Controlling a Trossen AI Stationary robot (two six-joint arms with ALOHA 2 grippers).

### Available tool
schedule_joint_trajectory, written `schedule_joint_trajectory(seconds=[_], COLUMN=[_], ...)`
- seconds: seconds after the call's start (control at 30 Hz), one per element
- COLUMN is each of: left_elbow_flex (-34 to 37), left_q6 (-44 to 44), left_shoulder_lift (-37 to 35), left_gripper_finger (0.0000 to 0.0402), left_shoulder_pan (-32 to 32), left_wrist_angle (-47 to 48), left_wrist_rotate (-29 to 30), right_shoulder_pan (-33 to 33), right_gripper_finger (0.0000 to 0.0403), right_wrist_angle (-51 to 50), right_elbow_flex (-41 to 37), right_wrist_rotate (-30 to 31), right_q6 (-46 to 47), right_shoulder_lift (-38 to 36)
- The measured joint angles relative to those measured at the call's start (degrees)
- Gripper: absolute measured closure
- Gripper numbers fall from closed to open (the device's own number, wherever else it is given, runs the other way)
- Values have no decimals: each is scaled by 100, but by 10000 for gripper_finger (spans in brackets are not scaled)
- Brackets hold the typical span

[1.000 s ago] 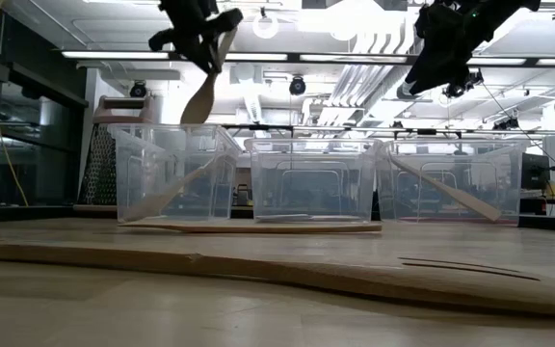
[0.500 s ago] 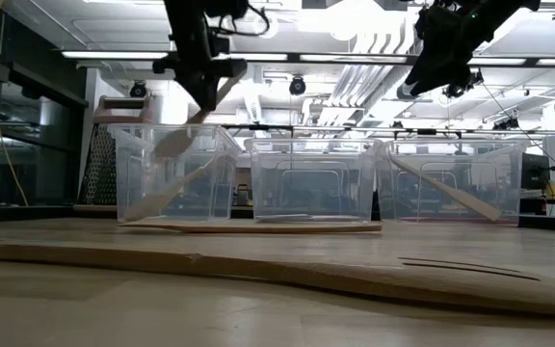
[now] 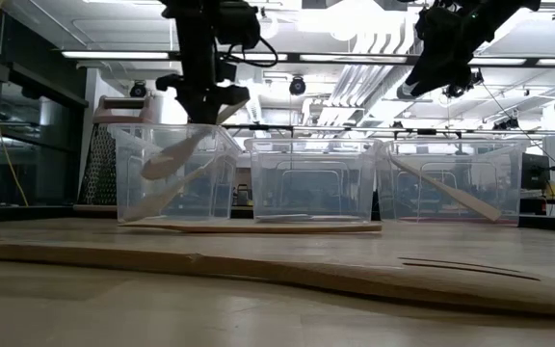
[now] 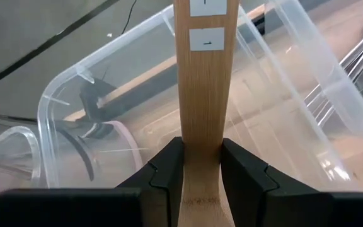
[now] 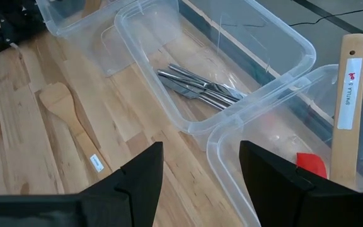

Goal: Pick & Place Kitchen Items
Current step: Put the brown serving spoon into the left transparent container

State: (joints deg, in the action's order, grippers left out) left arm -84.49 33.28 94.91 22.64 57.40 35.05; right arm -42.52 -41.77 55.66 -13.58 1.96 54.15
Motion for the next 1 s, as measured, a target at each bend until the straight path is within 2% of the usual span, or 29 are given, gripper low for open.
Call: schedule_joint_trajectory(seconds=[0.4,1.0], left_elbow_flex=[2,105], left_q6=[299,260], left_shoulder_lift=[-4,-11], left_gripper_finger=[310,301], left_shoulder_pan=[231,211], left_wrist_angle=[358,261], left_wrist_rotate=[-538,-573], right_shoulder_pan=[-2,-2], right_gripper_finger=[202,202], right_wrist_angle=[-8,-10], right_elbow_flex=[2,2], right_wrist_rotate=[11,13], right_q6=[-2,24], right_shoulder_lift=[0,0])
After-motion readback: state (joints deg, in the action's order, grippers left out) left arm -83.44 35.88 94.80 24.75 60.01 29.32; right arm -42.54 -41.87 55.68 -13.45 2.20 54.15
